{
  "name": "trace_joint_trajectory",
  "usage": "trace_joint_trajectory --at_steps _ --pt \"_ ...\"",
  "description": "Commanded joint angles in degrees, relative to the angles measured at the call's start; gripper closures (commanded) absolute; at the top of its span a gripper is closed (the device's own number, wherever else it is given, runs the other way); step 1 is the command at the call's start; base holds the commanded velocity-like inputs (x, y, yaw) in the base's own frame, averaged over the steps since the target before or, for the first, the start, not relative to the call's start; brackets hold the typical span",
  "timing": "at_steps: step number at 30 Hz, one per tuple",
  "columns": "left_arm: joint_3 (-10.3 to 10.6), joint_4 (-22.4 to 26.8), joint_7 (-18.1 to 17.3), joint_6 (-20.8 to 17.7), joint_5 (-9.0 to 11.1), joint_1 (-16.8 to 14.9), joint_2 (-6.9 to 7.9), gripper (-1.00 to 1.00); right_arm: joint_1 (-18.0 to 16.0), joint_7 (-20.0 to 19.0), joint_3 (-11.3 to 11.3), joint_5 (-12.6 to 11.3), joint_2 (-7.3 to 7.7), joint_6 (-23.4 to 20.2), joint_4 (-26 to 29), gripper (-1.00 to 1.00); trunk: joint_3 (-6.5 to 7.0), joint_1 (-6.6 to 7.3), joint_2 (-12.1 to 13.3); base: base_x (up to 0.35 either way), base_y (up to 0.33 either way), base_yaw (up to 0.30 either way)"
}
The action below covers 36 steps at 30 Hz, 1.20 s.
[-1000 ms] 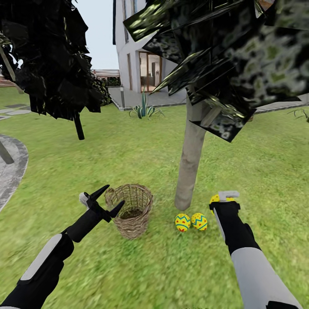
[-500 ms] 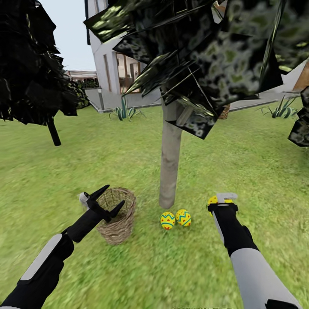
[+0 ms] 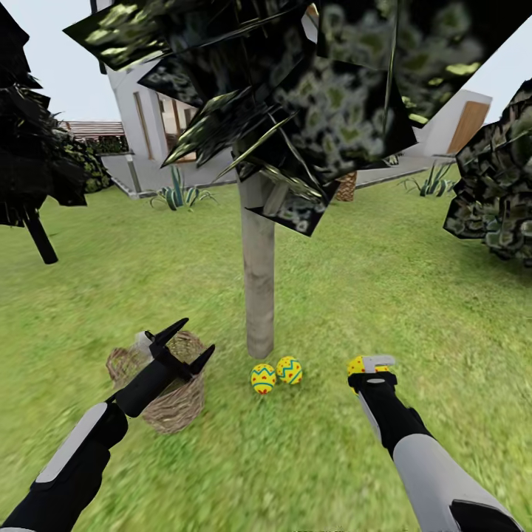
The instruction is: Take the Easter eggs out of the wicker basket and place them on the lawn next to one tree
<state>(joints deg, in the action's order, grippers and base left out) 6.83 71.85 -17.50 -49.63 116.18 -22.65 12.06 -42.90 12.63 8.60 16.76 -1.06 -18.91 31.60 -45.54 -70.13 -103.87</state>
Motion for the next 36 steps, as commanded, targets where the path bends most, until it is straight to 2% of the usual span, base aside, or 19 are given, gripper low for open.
trace_joint_trajectory --at_steps 1,11,16,33,36 --pt "0.11 -0.04 -0.39 -0.03 -0.07 -0.03 0.07 -1.00 -0.06 -0.07 0.27 0.47 -0.08 -0.13 -0.08 1.00 -0.05 0.01 -0.02 0.000 0.000 -0.294" --pt "0.18 0.03 -0.43 -0.02 -0.07 -0.03 0.00 -1.00 -0.08 -0.07 0.28 0.47 -0.34 0.08 -0.24 1.00 -0.05 0.01 -0.02 0.000 0.000 -0.294" --pt "0.20 0.12 -0.43 0.05 -0.28 -0.03 -0.02 -1.00 -0.08 -0.07 0.28 0.54 -0.62 0.22 0.11 1.00 -0.95 -1.09 -2.03 0.000 0.000 -0.259" --pt "0.20 0.22 -0.43 0.06 -0.38 -0.03 -0.02 -1.00 -0.08 -0.07 0.10 0.56 -0.78 0.37 0.48 1.00 -4.00 -4.83 -8.85 0.000 0.000 -0.009" --pt "0.14 0.14 -0.46 0.00 -0.29 -0.03 -0.02 -1.00 -0.08 -0.07 0.10 0.56 -0.78 0.37 0.48 1.00 -4.00 -4.83 -8.85 0.000 0.000 0.000"
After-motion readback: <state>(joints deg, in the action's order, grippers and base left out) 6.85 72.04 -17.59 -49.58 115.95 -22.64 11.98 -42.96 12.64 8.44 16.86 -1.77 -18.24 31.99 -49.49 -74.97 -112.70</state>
